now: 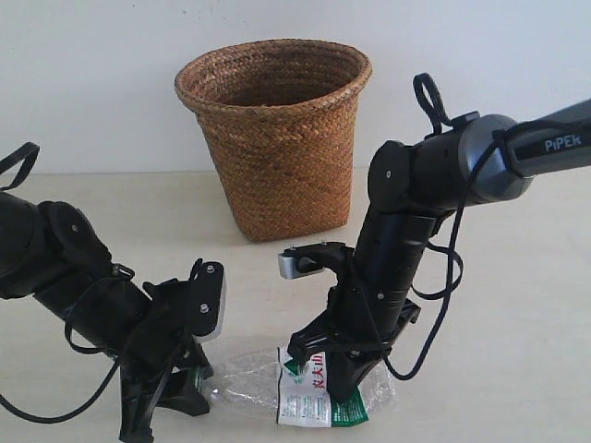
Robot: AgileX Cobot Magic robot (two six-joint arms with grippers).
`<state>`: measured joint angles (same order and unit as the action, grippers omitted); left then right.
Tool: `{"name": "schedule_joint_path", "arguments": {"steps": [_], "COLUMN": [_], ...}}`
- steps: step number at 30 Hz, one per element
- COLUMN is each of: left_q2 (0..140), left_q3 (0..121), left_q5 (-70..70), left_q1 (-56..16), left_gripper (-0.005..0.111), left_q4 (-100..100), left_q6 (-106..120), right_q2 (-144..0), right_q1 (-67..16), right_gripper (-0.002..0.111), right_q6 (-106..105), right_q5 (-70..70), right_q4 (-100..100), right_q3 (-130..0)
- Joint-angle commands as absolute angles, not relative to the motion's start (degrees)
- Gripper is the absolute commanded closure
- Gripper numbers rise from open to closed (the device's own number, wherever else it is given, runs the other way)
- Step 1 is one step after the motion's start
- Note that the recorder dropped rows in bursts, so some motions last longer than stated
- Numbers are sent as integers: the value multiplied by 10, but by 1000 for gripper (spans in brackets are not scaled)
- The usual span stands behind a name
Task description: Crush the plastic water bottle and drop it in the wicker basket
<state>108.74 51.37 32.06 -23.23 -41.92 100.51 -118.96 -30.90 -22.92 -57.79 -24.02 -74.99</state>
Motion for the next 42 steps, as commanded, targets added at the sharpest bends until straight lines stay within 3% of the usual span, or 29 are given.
{"name": "schedule_joint_path", "arguments": {"steps": [1, 19, 29, 35, 42], "left_q2": [1085, 1085, 1085, 1054, 960], "left_q3": [513, 513, 513, 515, 564], "left_q5": [327, 334, 334, 353, 449], "left_q1": [-232, -232, -232, -232, -230], "left_gripper": [102, 102, 102, 102, 102], "left_q4": [-419, -419, -419, -431, -431], "left_q6": [998, 998, 998, 998, 998], "right_q2": [-1229, -1235, -1036, -951, -902], "right_q1": [-287, -269, -269, -263, -178], "right_gripper": [108, 108, 108, 108, 108], "right_q6": [-230, -234, -244, -164, -164], "right_q5": [-543, -578, -649, -655, -686], "right_q4": [-160, -171, -175, -29, 32], "right_q3": [-748, -763, -767, -767, -767]}}
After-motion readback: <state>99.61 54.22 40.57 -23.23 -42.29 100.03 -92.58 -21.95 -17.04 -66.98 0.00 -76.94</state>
